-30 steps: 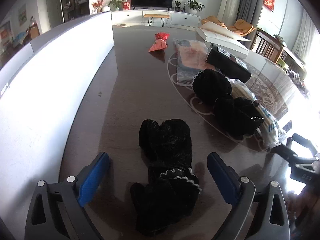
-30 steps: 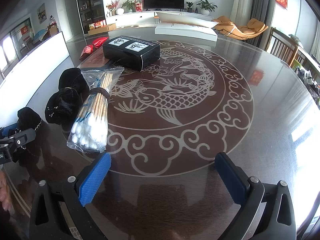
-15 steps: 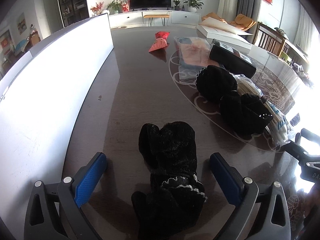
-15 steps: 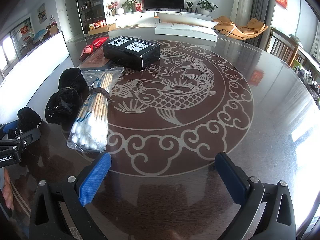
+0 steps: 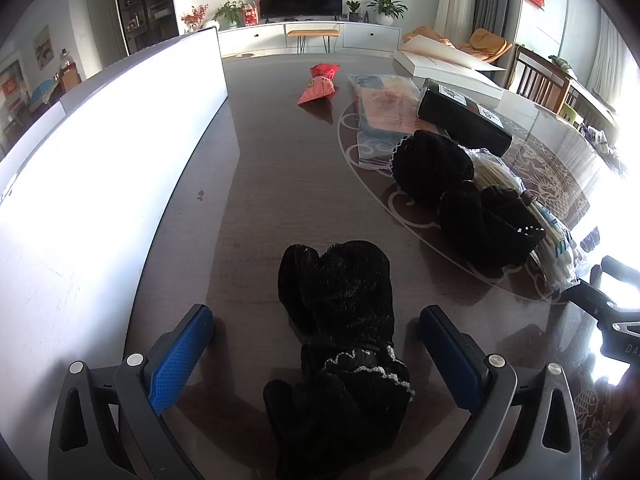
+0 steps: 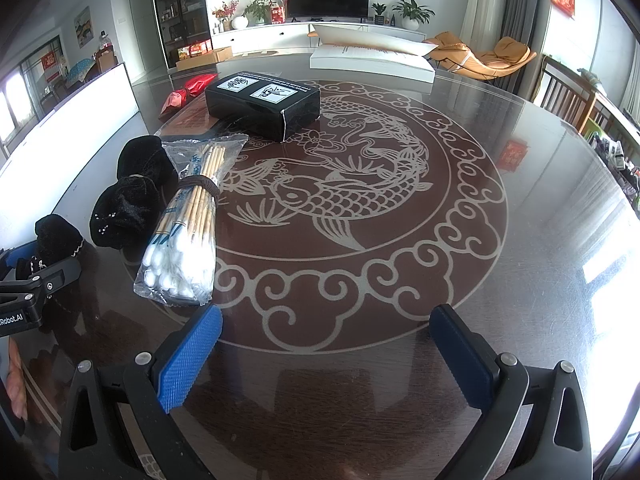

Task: Organize objects
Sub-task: 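Lift the black knit item with the left gripper while the right grasps the cotton swab bag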

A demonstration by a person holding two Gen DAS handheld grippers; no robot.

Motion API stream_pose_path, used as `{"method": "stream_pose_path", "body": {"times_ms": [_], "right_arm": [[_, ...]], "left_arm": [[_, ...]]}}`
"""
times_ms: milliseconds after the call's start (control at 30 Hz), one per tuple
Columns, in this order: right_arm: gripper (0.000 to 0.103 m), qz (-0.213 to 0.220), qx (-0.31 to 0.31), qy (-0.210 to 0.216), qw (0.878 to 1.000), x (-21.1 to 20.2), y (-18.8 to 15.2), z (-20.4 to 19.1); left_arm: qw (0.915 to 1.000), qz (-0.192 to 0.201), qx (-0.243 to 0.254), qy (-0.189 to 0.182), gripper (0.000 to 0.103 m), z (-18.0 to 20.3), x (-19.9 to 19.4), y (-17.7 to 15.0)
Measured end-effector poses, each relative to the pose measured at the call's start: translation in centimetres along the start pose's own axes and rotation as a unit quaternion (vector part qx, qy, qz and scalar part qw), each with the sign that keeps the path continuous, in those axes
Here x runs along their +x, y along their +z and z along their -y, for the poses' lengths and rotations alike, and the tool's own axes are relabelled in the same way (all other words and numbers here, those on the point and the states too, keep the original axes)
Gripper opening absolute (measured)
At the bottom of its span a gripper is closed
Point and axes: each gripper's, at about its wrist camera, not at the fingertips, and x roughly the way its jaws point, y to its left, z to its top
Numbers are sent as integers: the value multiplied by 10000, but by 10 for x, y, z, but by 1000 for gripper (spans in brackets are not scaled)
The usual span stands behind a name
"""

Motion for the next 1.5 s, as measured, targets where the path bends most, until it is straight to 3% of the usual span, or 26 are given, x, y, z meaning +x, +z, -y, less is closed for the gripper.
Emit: {"method": "stream_pose_path", "body": {"times_ms": [833, 1000, 1100, 1133, 1200, 1300, 1367, 1467, 1500], "right_arm": [[103, 7, 7, 16, 10000, 0, 0, 0], [103, 210, 659, 582, 9959, -15, 10, 21], [101, 297, 479, 806, 9952, -23, 42, 7], [98, 215, 366, 914, 9949, -19, 52, 0], [74, -12, 227, 1128, 9934, -5, 72, -14], [62, -626, -111, 1275, 9898, 31, 91, -40], [52, -965, -329, 1351, 9856, 46, 90, -52], [31, -1028, -625, 1284, 9844, 38, 78, -56], [31, -1057, -620, 1266, 9844, 34, 72, -52]], "left_arm": [[10000, 3, 15, -44, 103, 1, -2, -1], [10000, 8, 18, -56, 103, 1, -2, -2], [10000, 8, 18, -55, 103, 1, -2, -2], [10000, 8, 19, -55, 103, 1, -2, -2], [10000, 8, 21, -58, 103, 1, -2, -2], [10000, 7, 35, -81, 103, 1, -3, -2], [9999, 11, 49, -87, 103, 1, -4, -3], [9999, 11, 70, -102, 103, 1, -4, -4], [9999, 11, 73, -102, 103, 1, -4, -4]]}}
